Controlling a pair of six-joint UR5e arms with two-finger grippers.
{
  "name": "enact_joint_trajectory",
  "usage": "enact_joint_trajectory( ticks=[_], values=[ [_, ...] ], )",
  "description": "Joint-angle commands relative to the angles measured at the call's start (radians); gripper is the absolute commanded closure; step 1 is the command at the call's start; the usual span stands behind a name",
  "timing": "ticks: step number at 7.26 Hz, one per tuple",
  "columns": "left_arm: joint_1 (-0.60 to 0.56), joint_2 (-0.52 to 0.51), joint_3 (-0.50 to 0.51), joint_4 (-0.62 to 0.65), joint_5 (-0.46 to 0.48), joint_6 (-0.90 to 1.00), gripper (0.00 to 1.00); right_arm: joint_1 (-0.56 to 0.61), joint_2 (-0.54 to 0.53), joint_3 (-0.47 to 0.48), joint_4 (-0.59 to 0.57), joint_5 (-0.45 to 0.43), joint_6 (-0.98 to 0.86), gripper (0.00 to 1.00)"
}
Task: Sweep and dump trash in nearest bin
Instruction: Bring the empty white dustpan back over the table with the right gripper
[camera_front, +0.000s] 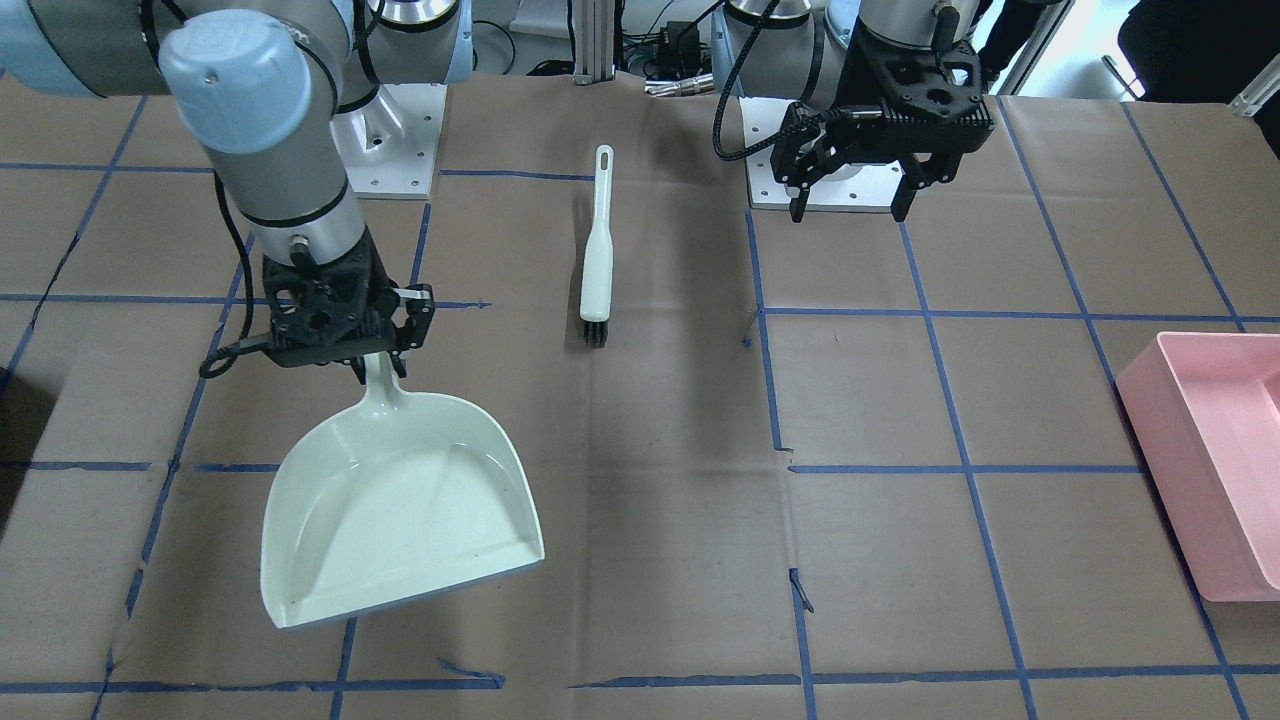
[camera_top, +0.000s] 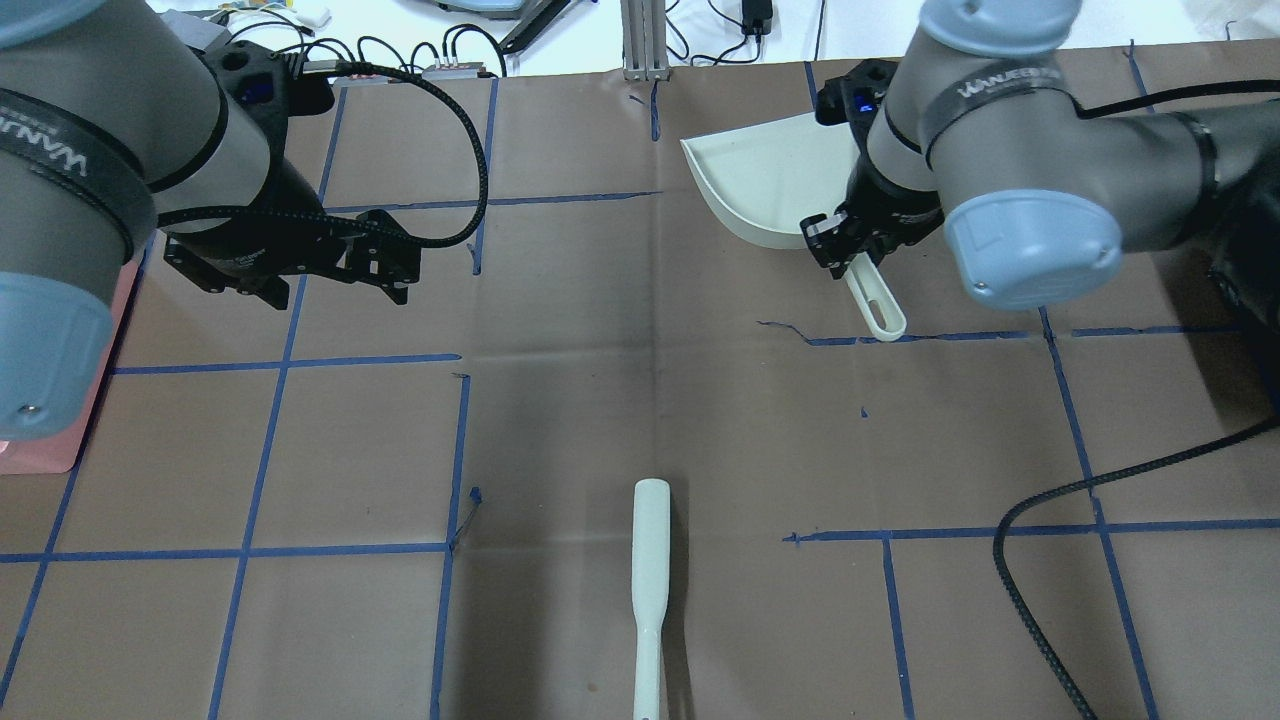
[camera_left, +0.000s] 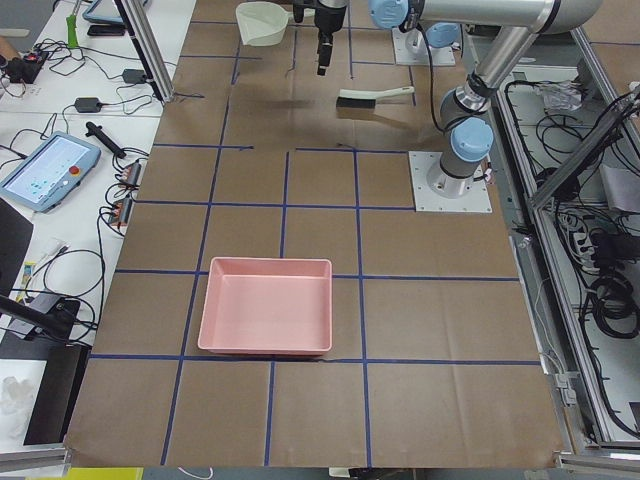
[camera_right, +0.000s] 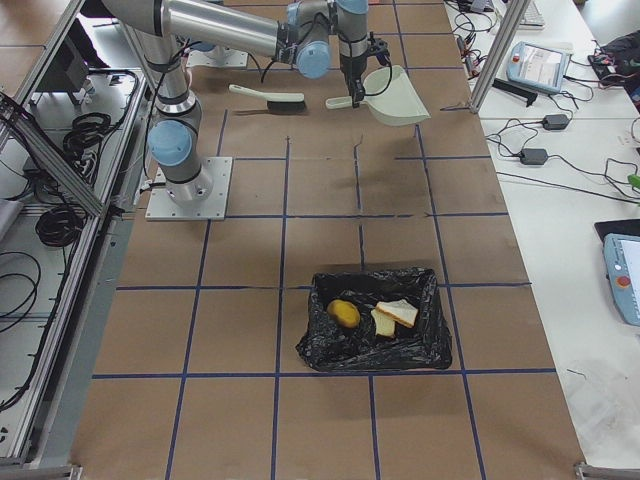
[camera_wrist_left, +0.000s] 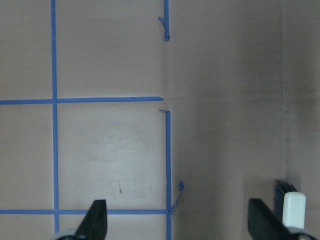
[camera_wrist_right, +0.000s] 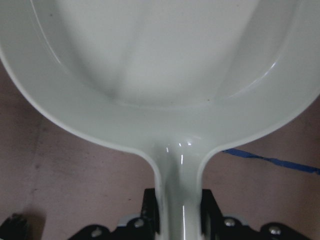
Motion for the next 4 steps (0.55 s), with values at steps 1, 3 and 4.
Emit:
enact_joint_trajectory(
  ticks=[1,3,4],
  values=[
    [-0.001,-0.002,-0.001,0.0,-0.025,-0.003,0.0,0.12,0.125,-0.138,0.088,-0.001,0.18,0.98],
    [-0.001,-0.002,-0.003,0.0,-0.026,-0.003,0.0,0.212,0.248,-0.236,0.143,-0.001,0.327,0.98],
    [-0.001,-0.002,-0.006,0.0,-0.026,-0.003,0.0,0.241,0.288,-0.25,0.142,-0.001,0.375,0.98]
  ],
)
